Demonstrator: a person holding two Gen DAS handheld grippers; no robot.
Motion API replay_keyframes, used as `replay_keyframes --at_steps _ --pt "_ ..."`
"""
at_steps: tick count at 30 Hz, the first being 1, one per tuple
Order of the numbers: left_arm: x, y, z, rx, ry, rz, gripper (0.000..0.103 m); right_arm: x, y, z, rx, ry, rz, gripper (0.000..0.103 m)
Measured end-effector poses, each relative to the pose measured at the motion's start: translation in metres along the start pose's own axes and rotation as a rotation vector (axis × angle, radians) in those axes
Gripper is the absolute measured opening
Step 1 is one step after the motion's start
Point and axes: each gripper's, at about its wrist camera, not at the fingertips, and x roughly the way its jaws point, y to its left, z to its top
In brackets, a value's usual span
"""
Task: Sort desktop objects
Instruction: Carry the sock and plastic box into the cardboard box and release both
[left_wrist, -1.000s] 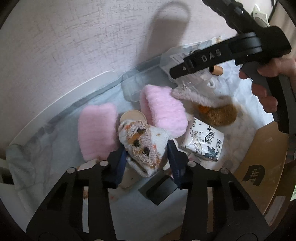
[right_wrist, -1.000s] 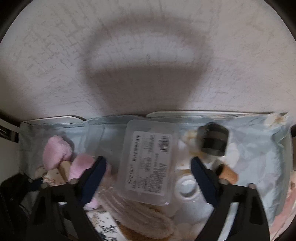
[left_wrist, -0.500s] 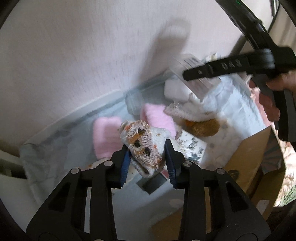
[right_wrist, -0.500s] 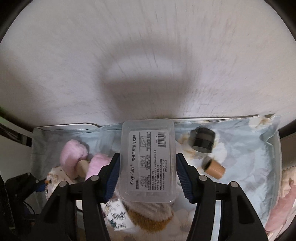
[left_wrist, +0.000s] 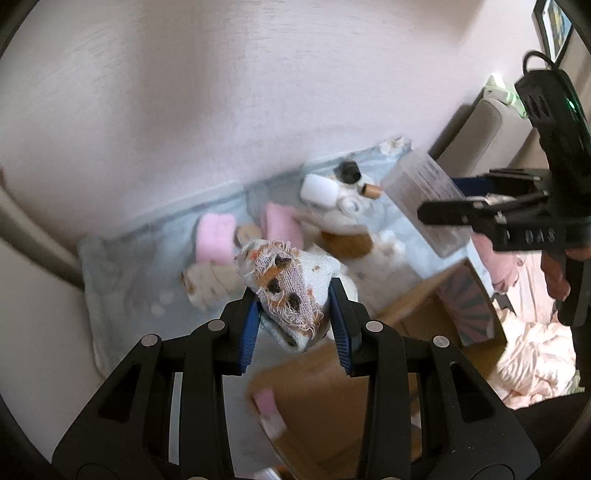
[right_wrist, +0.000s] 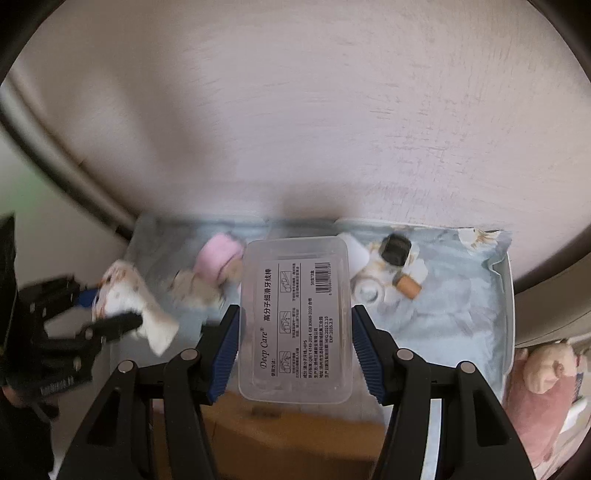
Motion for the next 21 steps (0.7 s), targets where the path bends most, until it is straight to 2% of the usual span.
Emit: replay_keyframes --at_steps 4,9,16,21 --pt "-0.01 -0.016 -0.024 -0.04 0.02 0.002 0.032 -0.009 0.013 -0.031 -0.031 0.032 0.039 0.055" --pt "-0.011 -0.028 -0.053 -0.092 0.045 0.016 0.032 -0.01 0.021 -0.073 -0.07 0.088 0.043 0.055" --pt "0.012 -0.043 -0.09 -0.162 0.111 0.041 0.032 0.005 0.028 -0.123 -0.121 0.159 0.015 0.055" --pt "0.031 -0.053 -0.104 -0.173 0.17 0.073 0.032 0.012 0.028 -0.141 -0.123 0.2 0.023 0.055"
